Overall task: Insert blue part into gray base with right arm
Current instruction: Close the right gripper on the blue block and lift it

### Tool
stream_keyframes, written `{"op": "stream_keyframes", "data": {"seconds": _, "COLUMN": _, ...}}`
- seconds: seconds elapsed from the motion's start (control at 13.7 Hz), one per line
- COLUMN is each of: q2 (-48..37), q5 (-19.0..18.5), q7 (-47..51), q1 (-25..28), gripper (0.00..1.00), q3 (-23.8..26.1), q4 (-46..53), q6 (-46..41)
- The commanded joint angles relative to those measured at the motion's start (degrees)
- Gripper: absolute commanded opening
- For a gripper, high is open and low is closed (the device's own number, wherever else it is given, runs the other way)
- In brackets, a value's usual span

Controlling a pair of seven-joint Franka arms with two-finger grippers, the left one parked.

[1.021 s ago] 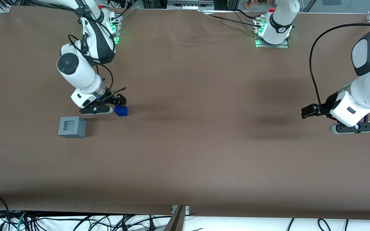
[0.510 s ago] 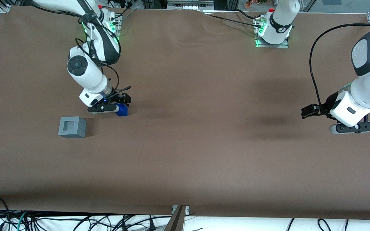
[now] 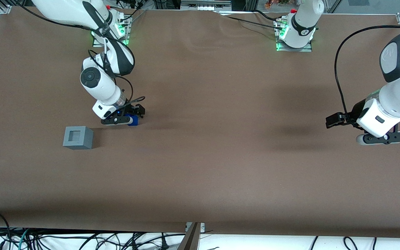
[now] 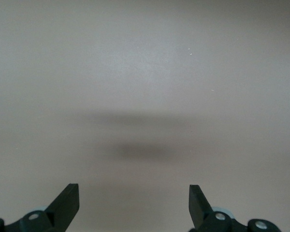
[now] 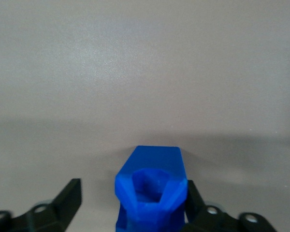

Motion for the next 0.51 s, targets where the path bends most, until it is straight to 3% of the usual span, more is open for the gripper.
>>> {"op": "stream_keyframes", "data": {"seconds": 0.0, "q2": -0.18, "q5": -0.48, "q7": -1.65, "q1": -0.02, "gripper": 0.69, "q3": -0.50, "q4": -0.36, "q6": 0.69}}
{"op": "stream_keyframes", "data": {"seconds": 0.36, "q2": -0.36, "q5": -0.48, "q7": -2.27, "q1": -0.10, "gripper": 0.29, "q3": -0.68, "q4": -0.10, "q6": 0.43}}
{"op": "stream_keyframes", "data": {"seconds": 0.44, "q2": -0.88, "q5": -0.48, "q7": -2.80, "q1": -0.11, "gripper": 0.27, "q3": -0.68, "q4": 0.16, "q6": 0.16}}
